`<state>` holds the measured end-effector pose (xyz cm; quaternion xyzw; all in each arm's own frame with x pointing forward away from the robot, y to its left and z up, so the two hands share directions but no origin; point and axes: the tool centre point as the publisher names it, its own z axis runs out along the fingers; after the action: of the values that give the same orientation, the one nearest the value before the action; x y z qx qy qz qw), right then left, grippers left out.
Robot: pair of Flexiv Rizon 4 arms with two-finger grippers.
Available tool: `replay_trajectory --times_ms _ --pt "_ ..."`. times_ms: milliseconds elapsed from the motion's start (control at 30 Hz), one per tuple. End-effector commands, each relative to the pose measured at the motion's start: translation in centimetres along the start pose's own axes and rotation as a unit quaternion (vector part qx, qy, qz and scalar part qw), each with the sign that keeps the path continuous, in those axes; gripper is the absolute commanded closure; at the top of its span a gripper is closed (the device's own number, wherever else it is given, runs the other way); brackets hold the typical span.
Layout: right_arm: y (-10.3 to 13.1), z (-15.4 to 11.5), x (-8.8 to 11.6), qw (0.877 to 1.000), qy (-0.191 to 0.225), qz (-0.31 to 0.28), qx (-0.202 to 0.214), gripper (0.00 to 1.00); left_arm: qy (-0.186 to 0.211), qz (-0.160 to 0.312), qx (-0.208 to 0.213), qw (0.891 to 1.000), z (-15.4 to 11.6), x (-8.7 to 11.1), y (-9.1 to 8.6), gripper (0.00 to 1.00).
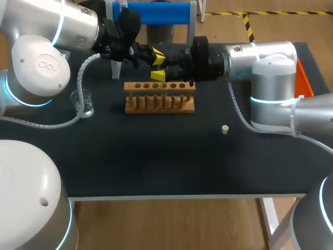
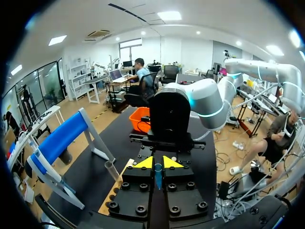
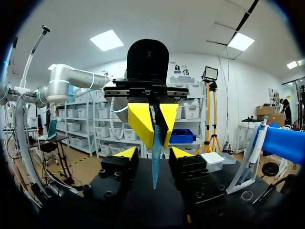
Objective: Invert the test tube, pick up the pipette, mount the tip to pipette, aspirate from beaker and dispense into the tube, eject the tip, return the pipette, and cap with the stopper.
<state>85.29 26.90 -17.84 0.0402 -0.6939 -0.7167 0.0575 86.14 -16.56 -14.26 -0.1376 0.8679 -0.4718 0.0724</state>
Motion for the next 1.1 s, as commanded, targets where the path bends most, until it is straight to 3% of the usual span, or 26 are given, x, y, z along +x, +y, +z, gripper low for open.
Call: replay_trajectory --times_ms 33,133,400,433,467,733,1100 --pt "-0.1 0.0 -0.1 1.000 0.001 0.000 -0.001 0.87 0.001 0.000 0.001 1.000 -0.1 0.0 0.1 1.00" --pt "0.0 -0.1 -0.1 1.000 0.001 0.000 -0.001 1.00 0.001 0.000 0.001 1.000 -0.1 0.0 0.1 1.00" --pt "0.1 -0.3 0.1 1.000 0.003 -0.003 0.000 1.00 0.001 0.000 0.001 1.000 -0.1 0.0 0.1 1.00" --pt "0.2 -0.3 0.1 1.000 0.003 -0.004 0.000 1.00 0.001 0.000 0.001 1.000 -0.1 0.0 0.1 0.20" --pt "0.2 -0.4 0.1 1.000 0.003 -0.004 0.000 1.00 0.001 0.000 0.001 1.000 -0.1 0.0 0.1 0.00" --pt "0.0 -2.8 1.0 1.000 -0.001 -0.007 0.006 1.00 0.001 0.000 0.001 1.000 -0.1 0.0 0.1 0.00" --pt "0.0 -11.5 3.9 1.000 -0.008 -0.012 0.003 1.00 0.001 0.000 0.001 1.000 -0.1 0.0 0.1 0.00"
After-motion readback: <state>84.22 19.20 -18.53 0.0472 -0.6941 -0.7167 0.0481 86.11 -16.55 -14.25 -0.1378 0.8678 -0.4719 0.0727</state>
